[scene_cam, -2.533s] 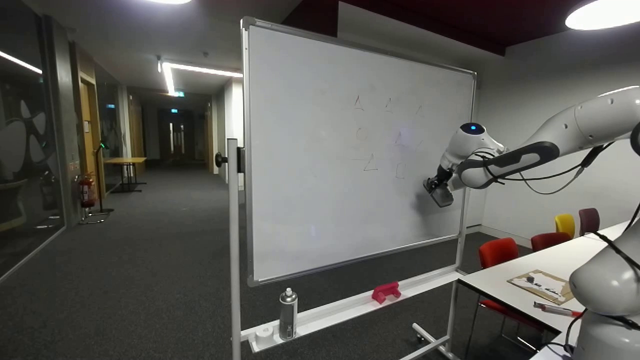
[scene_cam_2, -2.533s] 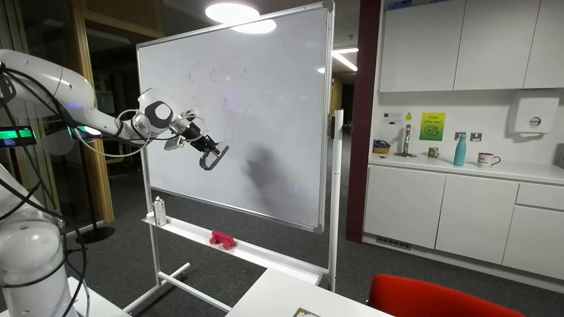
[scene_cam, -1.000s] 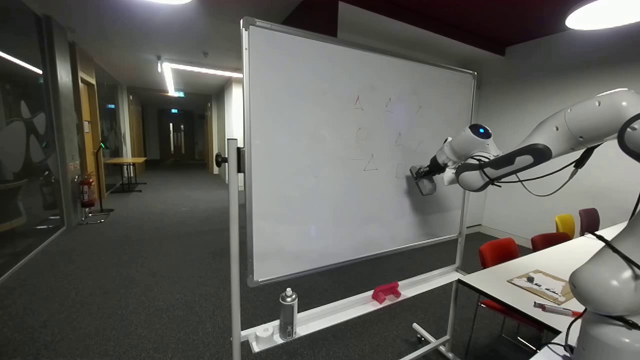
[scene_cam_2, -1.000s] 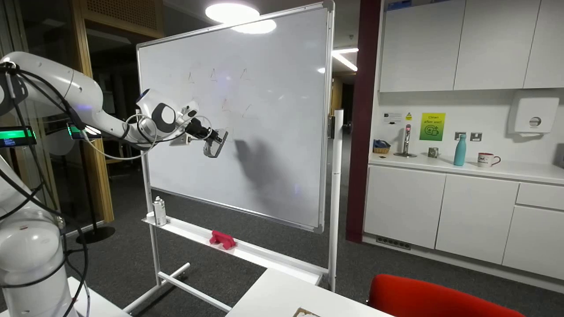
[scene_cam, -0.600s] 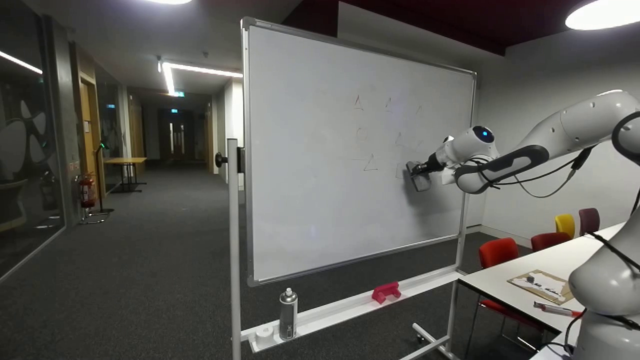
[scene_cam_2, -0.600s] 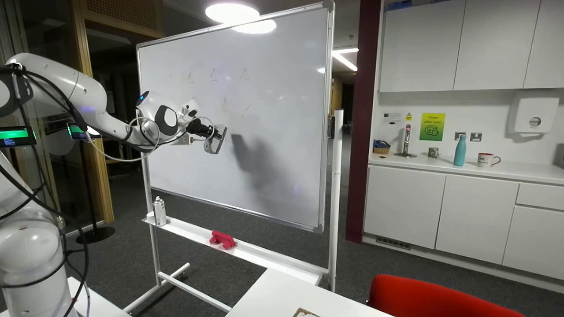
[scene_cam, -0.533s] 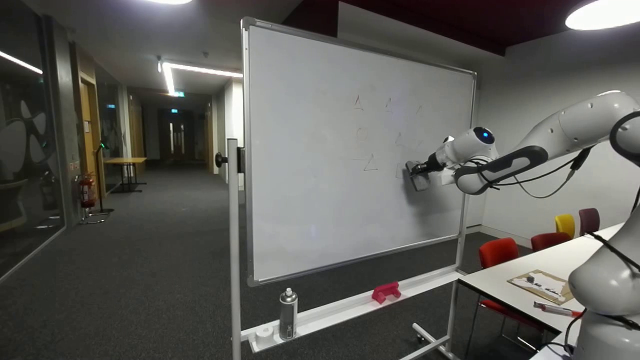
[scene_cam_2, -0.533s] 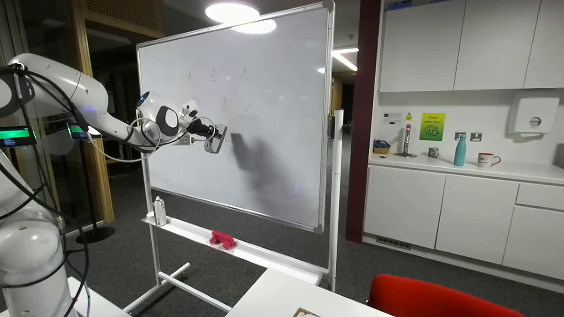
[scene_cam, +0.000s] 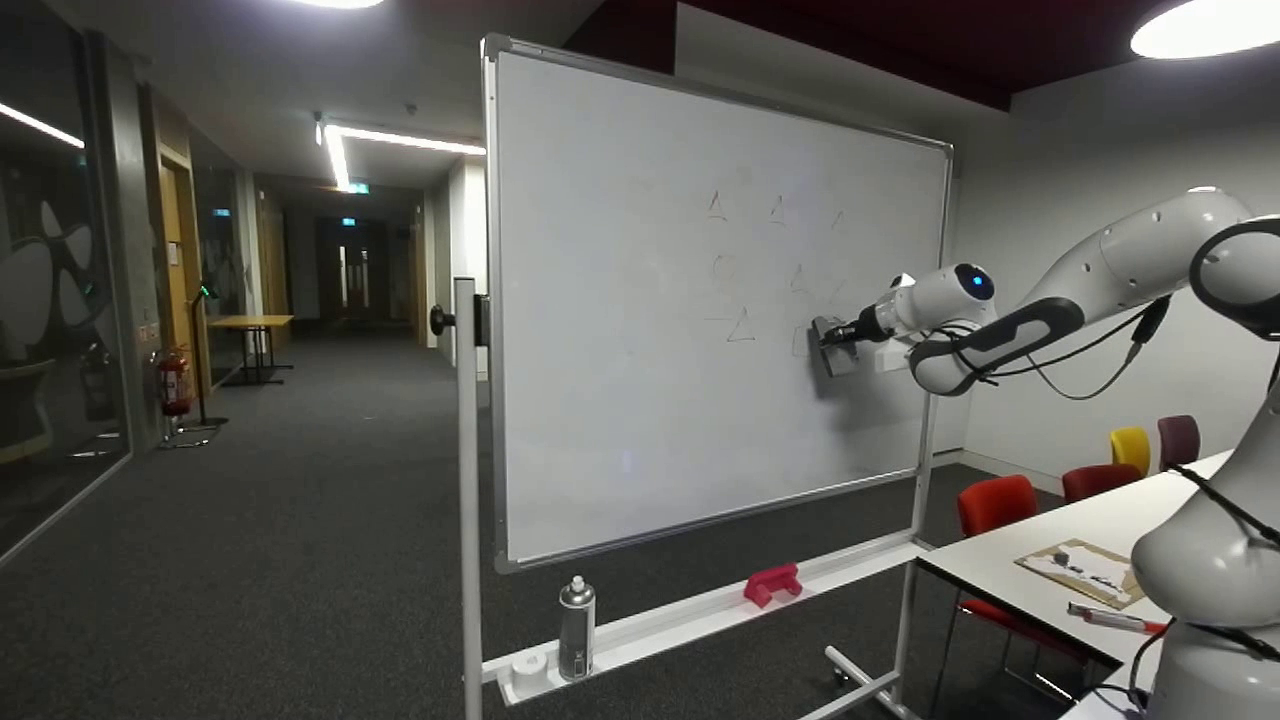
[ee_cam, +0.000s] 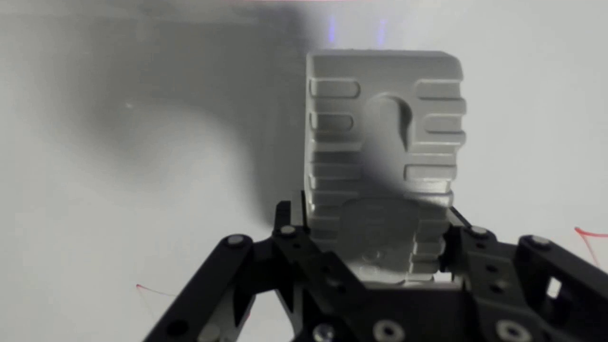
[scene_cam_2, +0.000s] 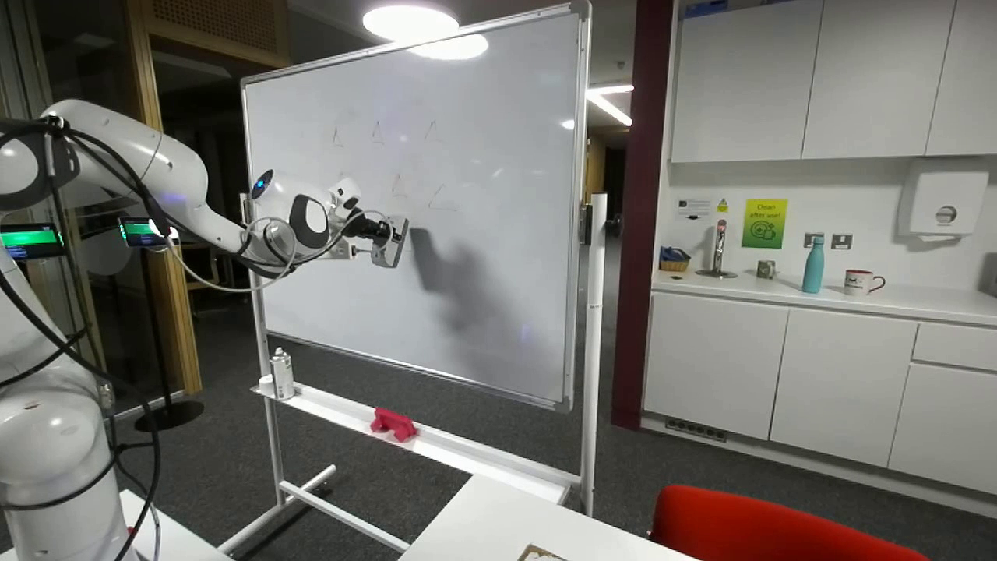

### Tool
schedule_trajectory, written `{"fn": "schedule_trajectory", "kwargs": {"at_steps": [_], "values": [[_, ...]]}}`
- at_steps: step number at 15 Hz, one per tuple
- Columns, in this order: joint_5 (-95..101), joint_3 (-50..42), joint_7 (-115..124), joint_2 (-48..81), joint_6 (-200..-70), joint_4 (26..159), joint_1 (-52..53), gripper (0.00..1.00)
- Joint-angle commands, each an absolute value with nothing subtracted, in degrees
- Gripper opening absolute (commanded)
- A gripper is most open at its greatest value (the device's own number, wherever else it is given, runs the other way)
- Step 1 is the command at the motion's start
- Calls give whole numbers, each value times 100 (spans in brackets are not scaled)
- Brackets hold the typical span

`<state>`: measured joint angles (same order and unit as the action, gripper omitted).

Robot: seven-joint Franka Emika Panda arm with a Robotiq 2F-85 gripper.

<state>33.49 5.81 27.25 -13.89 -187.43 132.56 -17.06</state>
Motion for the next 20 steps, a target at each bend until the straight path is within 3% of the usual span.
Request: {"fn": "schedule_trajectory", "kwargs": {"at_steps": [1, 10, 13, 14, 19, 20], "values": [[3545, 894, 2641, -1171, -19095, 12946, -2178, 35], [3544, 1910, 2656, -1201, -18904, 12971, -3229, 35], [3344, 1920, 2772, -1216, -19038, 12912, -3110, 35], [3391, 1870, 2730, -1233, -18902, 13064, -3087, 60], [3378, 1898, 2743, -1237, -18906, 13021, -3076, 60], [3378, 1898, 2743, -1237, -18906, 13021, -3076, 35]]}}
